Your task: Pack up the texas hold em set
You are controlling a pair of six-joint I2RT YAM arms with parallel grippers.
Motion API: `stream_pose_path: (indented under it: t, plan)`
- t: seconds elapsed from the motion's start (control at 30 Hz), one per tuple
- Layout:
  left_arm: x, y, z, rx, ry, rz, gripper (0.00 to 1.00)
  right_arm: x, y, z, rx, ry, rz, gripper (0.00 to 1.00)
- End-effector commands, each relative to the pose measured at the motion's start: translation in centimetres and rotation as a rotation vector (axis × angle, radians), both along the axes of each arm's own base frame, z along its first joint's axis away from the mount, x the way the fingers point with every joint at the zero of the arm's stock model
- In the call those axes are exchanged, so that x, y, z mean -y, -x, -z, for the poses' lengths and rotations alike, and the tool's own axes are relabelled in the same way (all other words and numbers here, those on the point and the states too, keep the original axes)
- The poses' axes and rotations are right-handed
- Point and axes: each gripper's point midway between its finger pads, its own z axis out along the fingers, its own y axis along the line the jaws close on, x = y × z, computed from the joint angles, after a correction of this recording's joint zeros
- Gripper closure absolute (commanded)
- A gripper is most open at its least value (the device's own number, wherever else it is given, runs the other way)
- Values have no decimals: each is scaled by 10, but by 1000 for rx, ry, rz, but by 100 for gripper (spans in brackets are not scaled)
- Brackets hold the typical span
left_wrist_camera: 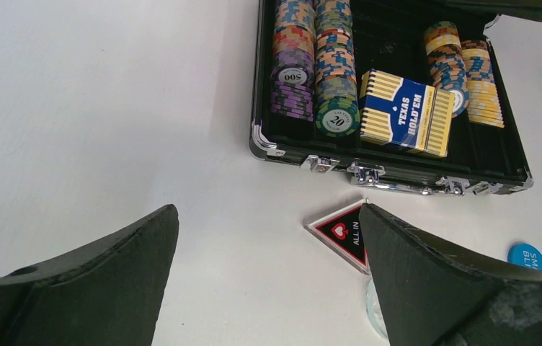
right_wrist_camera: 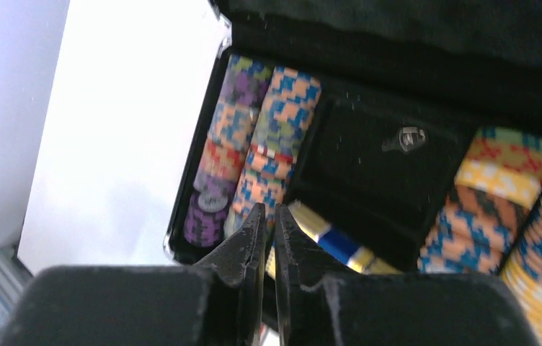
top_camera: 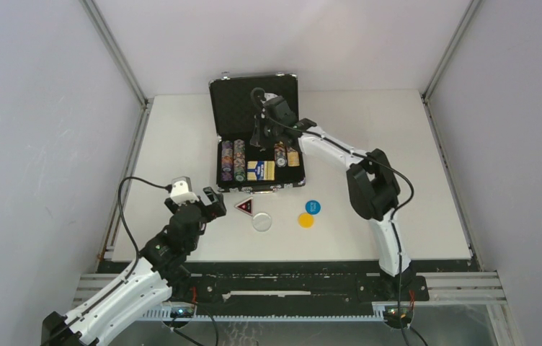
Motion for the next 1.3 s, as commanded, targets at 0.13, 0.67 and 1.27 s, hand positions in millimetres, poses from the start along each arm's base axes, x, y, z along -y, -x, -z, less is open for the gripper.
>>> stream_pose_path:
  t: [0.13,0.67,1.27]
  plan:
    - [1,-5,-3,24,-1,-2,0,-15,-18,70,-97,65,-16,93]
    - [4,-6,-1,15,2,7,0,-18,9,57,-70,43,-32,84]
    - [14,-8,7,4,27,42,0,-1,19,41,-11,2,40,100]
